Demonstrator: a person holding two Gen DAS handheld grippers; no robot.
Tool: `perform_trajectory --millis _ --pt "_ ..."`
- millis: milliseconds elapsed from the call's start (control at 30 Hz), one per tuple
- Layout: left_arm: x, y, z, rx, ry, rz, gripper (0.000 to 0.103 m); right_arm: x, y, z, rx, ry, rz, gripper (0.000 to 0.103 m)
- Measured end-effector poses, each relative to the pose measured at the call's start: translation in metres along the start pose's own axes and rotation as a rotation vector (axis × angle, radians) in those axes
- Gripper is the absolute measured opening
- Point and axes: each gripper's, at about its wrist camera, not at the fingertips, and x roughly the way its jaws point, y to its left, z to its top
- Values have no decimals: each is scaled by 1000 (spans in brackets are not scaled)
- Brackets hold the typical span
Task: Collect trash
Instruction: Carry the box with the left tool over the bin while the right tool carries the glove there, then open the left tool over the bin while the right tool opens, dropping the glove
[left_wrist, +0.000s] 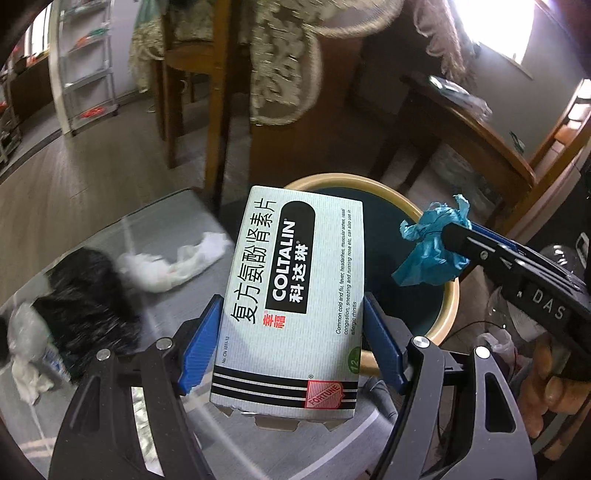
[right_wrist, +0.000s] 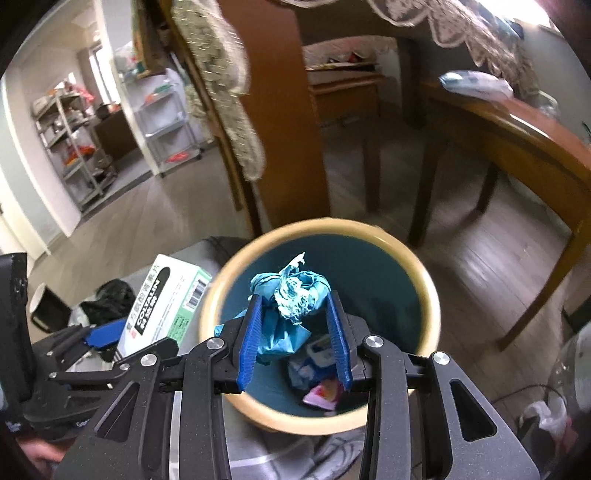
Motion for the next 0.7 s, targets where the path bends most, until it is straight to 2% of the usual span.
perform_trajectory --millis 333,700 --pt "44 -25 9 44 66 -16 73 16 -30 -12 101 81 -12 37" --pt "64 -34 24 56 99 -39 74 29 -40 -15 143 144 -29 40"
